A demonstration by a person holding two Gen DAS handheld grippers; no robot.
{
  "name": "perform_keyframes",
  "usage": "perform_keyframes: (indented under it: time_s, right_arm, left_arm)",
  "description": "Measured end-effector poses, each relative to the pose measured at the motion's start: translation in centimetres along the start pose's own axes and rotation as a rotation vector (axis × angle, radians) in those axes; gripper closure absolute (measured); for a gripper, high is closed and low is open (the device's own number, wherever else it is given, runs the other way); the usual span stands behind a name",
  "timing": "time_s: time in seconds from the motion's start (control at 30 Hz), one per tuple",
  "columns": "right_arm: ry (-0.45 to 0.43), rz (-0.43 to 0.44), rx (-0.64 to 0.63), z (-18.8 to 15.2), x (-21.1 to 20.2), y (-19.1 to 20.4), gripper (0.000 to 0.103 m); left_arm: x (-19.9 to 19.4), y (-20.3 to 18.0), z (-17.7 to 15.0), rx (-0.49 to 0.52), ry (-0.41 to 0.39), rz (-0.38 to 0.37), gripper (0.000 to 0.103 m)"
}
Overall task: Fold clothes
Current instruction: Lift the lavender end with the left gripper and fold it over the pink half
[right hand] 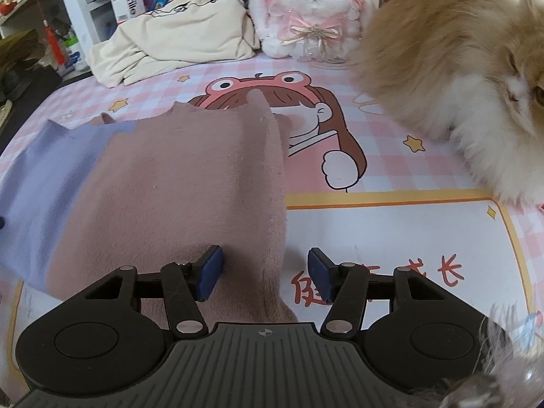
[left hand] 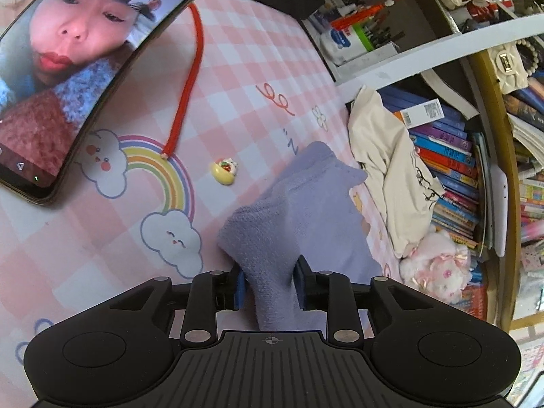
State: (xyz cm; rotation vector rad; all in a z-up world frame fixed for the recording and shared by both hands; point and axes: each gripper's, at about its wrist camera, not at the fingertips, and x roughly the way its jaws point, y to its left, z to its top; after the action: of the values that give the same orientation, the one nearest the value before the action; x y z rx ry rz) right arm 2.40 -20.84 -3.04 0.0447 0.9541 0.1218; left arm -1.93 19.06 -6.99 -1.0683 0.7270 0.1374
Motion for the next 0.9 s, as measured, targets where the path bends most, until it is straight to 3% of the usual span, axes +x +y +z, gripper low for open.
perform_keyframes:
  time_s: [0.23,0.37,0.47,0.57,0.67,0.9]
  right_arm:
    - [-0.016,0.062,-0.119,0.5,-0.6,-0.4,0.049]
    - [-0.172,0.091,-0.281,0.3,-2.9,-0.3,0.051]
    - [-0.237,0.193,-0.438,0.0,-3.9,0.0,0.065]
    - [-0.142,0.247,-0.484,0.2,-2.3,-0.3,0.071]
    - [-0.036,0.295,-0.421,0.6,-0.3,-1.7,0.07]
    - [-0.034,0.372,-0.42,0.7,0.1,-2.9,0.067]
  left_arm:
    - [0.1,-1.1,-0.9,0.032,-0.075,0.062,0.087]
    - [0.0,-1.7,-1.7,0.071,-0.123,0.096,0.087]
    - [-0.1,-2.3,-2.3,0.08,-0.152,0.114,0.09]
    - [-0.6,-3.2,-2.8,0.09,-0.185,0.115,0.092]
    - [-1.5,-4.4,-3.3,0.112,-0.223,0.098,0.093]
    - [-3.1,-8.5,-5.1,0.244,-0.271,0.038,0.094]
